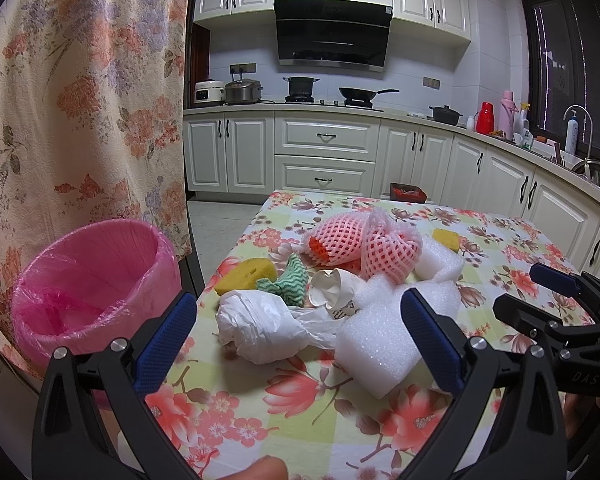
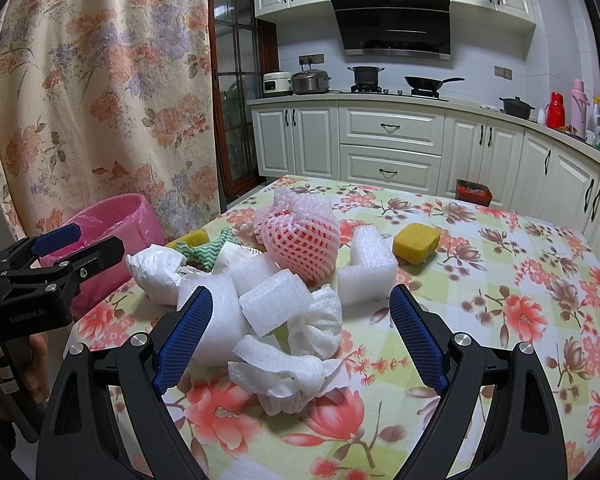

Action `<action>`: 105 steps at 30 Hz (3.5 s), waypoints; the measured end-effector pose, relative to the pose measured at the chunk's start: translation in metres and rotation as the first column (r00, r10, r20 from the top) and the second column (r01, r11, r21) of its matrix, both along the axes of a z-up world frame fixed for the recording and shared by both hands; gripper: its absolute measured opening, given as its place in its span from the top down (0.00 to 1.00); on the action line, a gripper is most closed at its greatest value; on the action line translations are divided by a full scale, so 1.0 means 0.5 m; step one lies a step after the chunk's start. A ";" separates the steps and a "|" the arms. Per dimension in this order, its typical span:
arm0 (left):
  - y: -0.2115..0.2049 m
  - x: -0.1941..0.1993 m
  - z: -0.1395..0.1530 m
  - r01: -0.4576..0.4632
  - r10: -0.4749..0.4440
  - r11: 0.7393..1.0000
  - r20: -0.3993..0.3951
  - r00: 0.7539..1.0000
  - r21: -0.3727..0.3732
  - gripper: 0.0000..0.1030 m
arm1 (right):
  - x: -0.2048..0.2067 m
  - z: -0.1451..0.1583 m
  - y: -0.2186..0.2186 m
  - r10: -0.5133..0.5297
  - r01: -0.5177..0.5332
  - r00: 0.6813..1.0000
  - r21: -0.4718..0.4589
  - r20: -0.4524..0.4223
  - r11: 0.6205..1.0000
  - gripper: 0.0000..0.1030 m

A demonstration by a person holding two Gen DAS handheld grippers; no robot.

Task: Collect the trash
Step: 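Grasp the crumpled white tissue with the right tool while the left tool grasps a white foam block, then carry the foam block with the left tool while the right tool carries the tissue to the pink bin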

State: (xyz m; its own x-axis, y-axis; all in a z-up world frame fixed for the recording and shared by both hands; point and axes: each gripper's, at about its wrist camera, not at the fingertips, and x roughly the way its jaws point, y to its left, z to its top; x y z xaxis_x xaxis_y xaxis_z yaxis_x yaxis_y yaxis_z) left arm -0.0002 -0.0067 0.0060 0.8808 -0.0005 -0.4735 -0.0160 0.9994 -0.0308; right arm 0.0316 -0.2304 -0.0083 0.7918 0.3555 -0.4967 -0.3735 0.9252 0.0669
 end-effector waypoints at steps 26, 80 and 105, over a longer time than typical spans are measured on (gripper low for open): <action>0.005 0.032 -0.055 0.003 -0.005 1.000 -0.089 0.996 -0.023 0.04 | 0.049 -0.153 0.020 0.038 -0.071 0.947 -0.094 -0.320 0.993 0.39; -0.022 0.056 0.009 0.110 -0.138 0.979 -0.157 0.978 -0.173 0.41 | 0.055 0.027 -0.028 -0.019 0.015 0.994 -0.037 -0.110 0.999 0.69; 0.349 -0.011 0.132 -0.245 0.247 0.959 -0.003 0.969 -0.143 0.41 | 0.147 0.142 0.313 0.237 -0.237 0.971 -0.013 -0.029 0.971 0.69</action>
State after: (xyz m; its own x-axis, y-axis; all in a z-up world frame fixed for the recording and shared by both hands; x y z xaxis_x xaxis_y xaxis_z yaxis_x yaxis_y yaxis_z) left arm -0.0059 0.1678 0.0723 0.8690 0.1510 -0.4713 -0.2589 0.9503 -0.1730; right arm 0.1053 -0.0740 0.0626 0.6721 0.5233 -0.5238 -0.5806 0.8115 0.0657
